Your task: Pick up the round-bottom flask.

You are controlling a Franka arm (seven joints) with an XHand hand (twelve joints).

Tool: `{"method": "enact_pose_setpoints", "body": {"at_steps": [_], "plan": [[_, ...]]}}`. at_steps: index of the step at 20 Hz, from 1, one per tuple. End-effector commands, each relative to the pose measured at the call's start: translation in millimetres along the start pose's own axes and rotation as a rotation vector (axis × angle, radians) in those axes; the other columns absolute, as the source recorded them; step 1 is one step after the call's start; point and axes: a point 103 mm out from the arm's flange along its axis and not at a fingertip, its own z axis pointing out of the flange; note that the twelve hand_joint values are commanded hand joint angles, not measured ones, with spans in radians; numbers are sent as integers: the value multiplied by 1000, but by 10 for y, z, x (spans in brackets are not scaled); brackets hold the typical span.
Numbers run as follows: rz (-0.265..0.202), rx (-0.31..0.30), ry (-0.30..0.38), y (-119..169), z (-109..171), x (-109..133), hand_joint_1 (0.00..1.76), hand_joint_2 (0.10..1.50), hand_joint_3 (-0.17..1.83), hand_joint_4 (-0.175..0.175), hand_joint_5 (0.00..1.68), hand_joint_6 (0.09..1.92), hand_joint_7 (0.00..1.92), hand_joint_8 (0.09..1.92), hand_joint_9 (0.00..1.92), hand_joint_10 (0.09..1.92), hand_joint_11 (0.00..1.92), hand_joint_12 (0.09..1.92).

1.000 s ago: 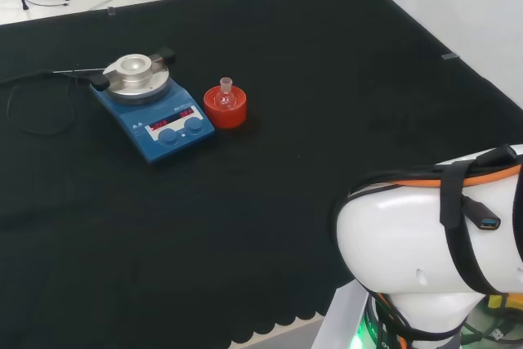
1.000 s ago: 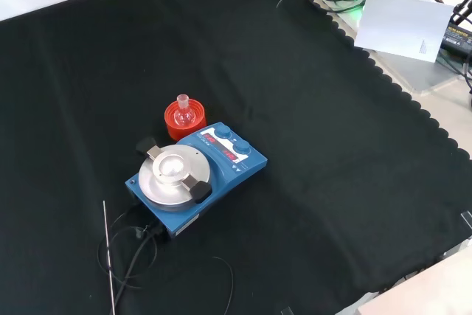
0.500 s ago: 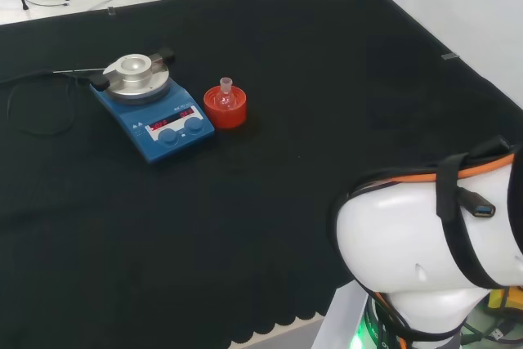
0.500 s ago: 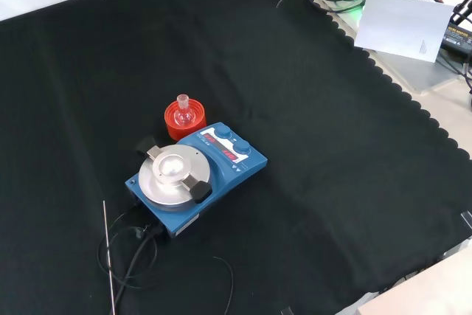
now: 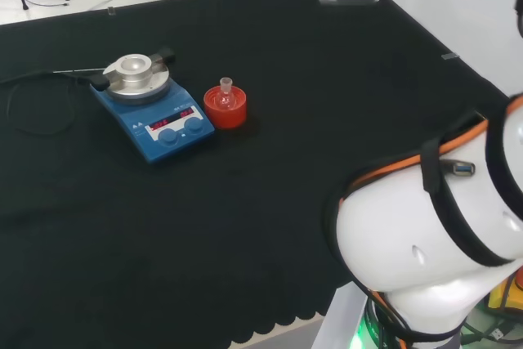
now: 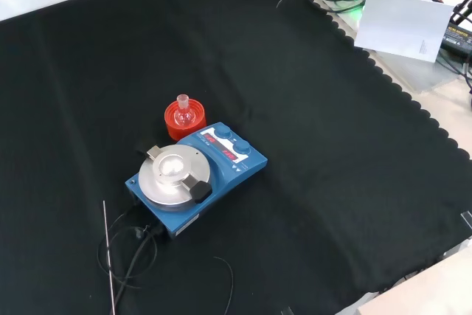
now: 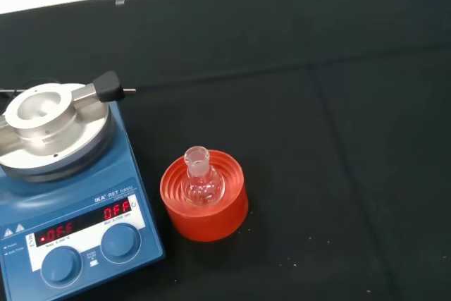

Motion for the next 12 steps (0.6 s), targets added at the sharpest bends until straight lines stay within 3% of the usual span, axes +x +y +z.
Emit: {"method": "enact_pose_setpoints", "body": {"at_steps": [1,6,9,12], "plan": [[-40,-12,101,934,579,-145,356,1166,245,-41,382,87,241,556,321,632,0,1190],[-54,-20,180,1164,1029,-217,489,1089,234,-41,386,87,242,562,335,639,0,1196],[-38,-3,238,1252,1272,-263,572,974,352,-43,404,87,257,579,365,636,0,1228],[-52,3,266,1327,1538,-286,665,865,468,-45,423,87,290,598,393,638,0,1257]]}}
